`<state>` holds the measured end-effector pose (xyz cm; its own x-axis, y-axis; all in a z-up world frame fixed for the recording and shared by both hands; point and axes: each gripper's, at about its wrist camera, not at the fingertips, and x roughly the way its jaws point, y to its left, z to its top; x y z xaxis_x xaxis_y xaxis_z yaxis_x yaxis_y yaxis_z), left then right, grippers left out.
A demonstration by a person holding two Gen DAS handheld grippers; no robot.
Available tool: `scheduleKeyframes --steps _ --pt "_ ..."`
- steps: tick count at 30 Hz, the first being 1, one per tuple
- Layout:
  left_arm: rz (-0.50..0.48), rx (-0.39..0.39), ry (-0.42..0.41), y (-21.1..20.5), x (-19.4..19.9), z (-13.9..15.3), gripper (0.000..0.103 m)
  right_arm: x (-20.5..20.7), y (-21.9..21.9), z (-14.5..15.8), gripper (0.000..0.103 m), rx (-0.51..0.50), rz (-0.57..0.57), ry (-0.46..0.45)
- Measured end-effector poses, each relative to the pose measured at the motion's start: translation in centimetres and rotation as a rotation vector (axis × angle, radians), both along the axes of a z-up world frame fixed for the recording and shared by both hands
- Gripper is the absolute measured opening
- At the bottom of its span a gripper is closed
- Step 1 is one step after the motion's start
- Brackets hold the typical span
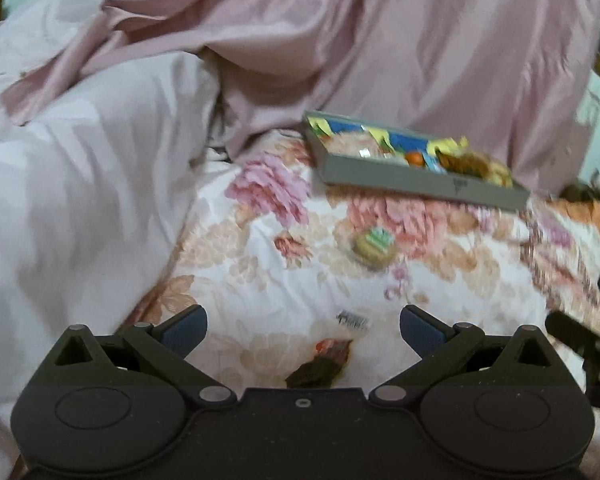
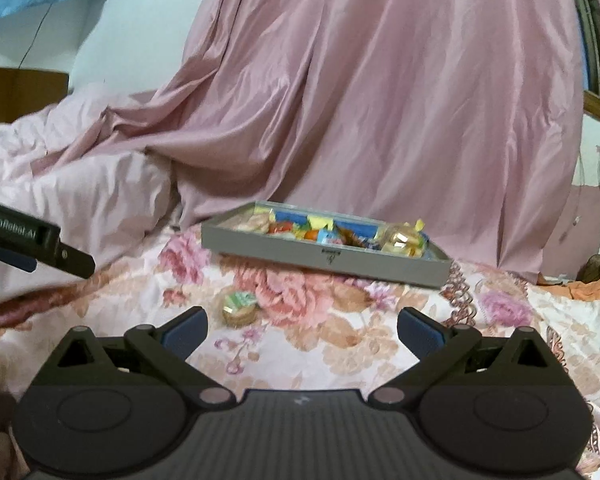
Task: Organize snacks
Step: 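Move both tools back over the bedspread toward the last snacks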
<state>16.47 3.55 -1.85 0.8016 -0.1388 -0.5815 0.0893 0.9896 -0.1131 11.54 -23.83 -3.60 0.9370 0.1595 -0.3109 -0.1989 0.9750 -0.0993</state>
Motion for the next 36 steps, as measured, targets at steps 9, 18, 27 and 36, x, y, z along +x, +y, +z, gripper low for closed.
scheduleKeyframes --steps 9,18,27,36 --pt "-0.224 0.034 0.060 -0.4 2.7 -3.5 0.102 1.5 1.9 -2.5 0.103 -0.078 0.016 0.093" --pt "-0.362 0.014 0.162 -0.1 5.2 -6.1 0.102 3.3 3.2 -4.9 0.103 -0.118 0.023 0.188" --pt "-0.534 0.067 0.243 -0.2 7.4 -6.4 0.102 5.5 3.9 -6.8 0.103 -0.120 0.030 0.257" --pt "-0.597 -0.015 0.277 1.7 8.4 -6.3 0.098 8.3 5.4 -8.0 0.103 -0.164 0.103 0.253"
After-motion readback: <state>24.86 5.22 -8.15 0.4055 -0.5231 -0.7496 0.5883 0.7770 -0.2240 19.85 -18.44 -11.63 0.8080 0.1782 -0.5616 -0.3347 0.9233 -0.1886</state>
